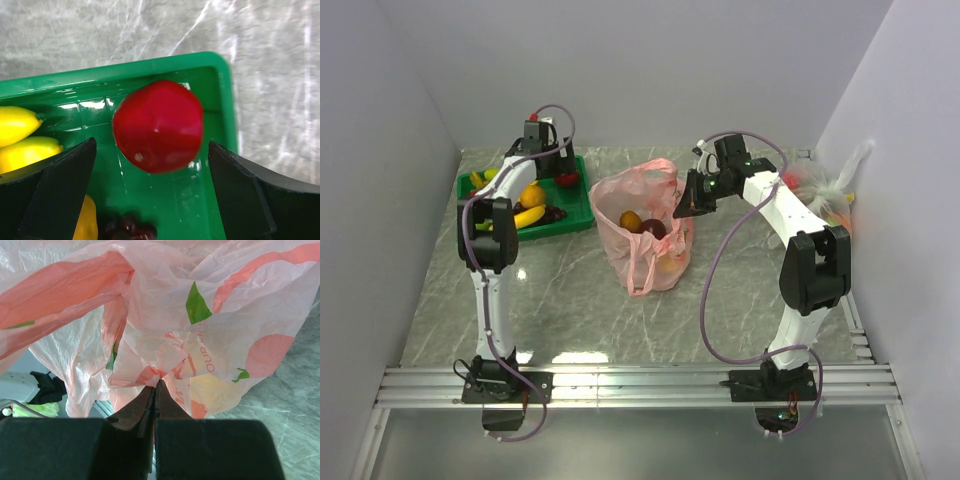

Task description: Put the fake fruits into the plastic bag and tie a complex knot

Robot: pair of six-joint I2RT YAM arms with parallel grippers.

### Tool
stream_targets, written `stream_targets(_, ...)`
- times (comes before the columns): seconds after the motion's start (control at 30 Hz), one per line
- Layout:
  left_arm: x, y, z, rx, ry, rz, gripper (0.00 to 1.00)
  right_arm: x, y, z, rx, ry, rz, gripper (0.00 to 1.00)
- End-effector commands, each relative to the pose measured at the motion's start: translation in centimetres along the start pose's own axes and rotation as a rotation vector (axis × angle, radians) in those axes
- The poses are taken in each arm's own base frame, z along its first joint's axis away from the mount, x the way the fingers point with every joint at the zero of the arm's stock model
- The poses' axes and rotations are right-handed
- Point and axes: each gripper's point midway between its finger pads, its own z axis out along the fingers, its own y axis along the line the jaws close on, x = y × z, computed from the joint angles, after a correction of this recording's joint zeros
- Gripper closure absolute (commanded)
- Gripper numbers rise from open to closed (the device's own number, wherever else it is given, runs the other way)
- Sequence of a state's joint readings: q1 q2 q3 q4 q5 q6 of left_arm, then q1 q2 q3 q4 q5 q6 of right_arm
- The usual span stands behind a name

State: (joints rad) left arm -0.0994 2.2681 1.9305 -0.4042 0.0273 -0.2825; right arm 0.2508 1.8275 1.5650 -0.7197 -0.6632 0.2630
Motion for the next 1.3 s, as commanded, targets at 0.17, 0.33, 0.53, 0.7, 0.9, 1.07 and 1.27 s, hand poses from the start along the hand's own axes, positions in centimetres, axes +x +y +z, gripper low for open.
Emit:
stream_targets(0.17, -1.7, 0.8, 2.5, -0.01, -0.074, -0.002, 0.01, -0.2, 0.1, -0.2, -0.001, -0.007, -0.023, 1.0)
stream_targets(0.33, -1.6, 0.4, 3.1, 0.02, -0.089, -0.01, 0.06, -0.2, 0.1, -0.1, -0.001, -0.005, -0.02, 1.0)
stream_targets(0.53, -3.5, -0.7, 1.0, 0.084, -0.14, 0.005, 0.29, 0.0, -0.2, -0.1, 0.011, -0.002, -0.02, 1.0)
stream_targets(0.7, -5.7, -2.3, -5.5, 0.159, -0.184, 0.045, 0.53, -0.3, 0.0, -0.4, 0.017, -0.014, -0.025, 1.0)
stream_targets(0.9, -4.0, -4.9, -17.3, 0.354, -0.195, 0.164, 0.57, -0.7, 0.5, -0.8, 0.007, -0.033, -0.033, 1.0)
stream_targets(1.07, 0.8, -9.0, -28.1, 0.68, -0.203, 0.46, 0.54, -0.9, 1.1, -1.0, -0.018, -0.036, -0.025, 1.0)
stream_targets(1.27, 4.1, -14.7, -33.6, 0.865, -0.218, 0.587, 0.54, -0.8, 2.4, -1.5, -0.066, -0.037, -0.023, 1.0)
